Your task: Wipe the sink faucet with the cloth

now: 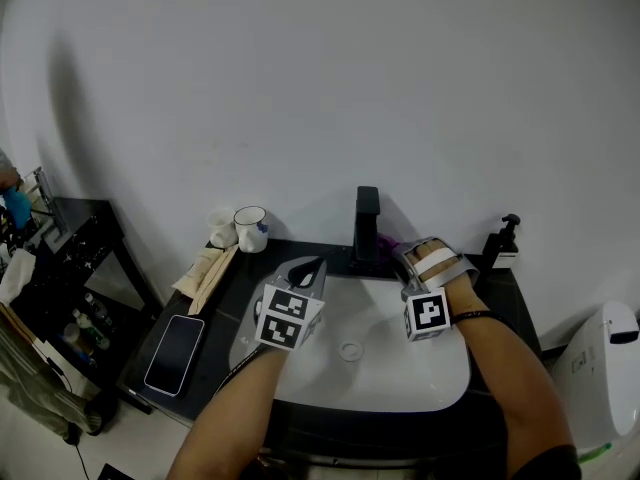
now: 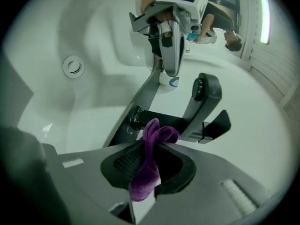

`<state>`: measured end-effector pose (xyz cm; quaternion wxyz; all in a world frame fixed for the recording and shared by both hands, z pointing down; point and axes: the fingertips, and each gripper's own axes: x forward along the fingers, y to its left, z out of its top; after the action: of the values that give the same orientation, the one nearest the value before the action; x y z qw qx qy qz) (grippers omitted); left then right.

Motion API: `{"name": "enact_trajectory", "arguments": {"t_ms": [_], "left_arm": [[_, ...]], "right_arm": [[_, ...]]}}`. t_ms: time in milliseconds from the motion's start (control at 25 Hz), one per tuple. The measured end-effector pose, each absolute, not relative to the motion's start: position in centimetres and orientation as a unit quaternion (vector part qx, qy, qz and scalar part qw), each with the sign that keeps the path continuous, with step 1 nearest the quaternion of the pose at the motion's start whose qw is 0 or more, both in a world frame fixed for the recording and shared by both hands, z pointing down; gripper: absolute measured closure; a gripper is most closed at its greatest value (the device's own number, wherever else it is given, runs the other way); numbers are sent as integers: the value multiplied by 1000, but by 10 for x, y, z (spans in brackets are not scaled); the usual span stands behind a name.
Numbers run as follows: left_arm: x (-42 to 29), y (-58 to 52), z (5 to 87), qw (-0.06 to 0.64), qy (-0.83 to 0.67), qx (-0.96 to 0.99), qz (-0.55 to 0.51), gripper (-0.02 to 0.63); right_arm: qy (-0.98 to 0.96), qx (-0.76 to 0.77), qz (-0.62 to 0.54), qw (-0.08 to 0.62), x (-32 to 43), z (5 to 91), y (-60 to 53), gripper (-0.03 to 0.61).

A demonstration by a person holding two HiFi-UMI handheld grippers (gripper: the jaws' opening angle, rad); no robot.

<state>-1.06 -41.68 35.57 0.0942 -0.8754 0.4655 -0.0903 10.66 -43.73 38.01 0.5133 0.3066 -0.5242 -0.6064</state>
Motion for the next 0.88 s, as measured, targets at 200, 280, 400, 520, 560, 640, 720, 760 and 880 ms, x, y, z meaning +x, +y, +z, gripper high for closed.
{"name": "enact_trajectory", "arguments": {"t_ms": [200, 280, 400, 520, 560, 640, 720, 760, 880], "left_arm": [[-11, -417, 354, 91, 467, -875, -90, 597], [-13, -417, 353, 91, 470, -874, -88, 597], [-13, -418, 353, 91, 472, -873, -85, 597], [-20, -421, 347, 96, 484, -866, -78, 596], [-26, -421, 345, 97, 493, -861, -75, 595], [-36, -421, 341, 95, 510, -852, -68, 596], [-42, -418, 336, 90, 520, -848, -53, 597], [-48, -415, 332, 88, 526, -845, -41, 597], [-72, -404, 315, 83, 550, -831, 11, 597]], "right_arm": [[-510, 286, -615, 529, 110, 397, -435, 509], [-501, 278, -619, 537, 112, 401, -435, 509], [-546, 316, -572, 524, 110, 394, -424, 508], [-627, 386, -479, 478, 102, 378, -409, 506], [-657, 405, -443, 455, 96, 375, -405, 506], [-707, 432, -371, 419, 88, 375, -395, 506], [-736, 452, -313, 395, 82, 377, -384, 506], [-748, 461, -290, 380, 77, 377, -379, 508], [-785, 486, -220, 315, 51, 371, -369, 509]]}}
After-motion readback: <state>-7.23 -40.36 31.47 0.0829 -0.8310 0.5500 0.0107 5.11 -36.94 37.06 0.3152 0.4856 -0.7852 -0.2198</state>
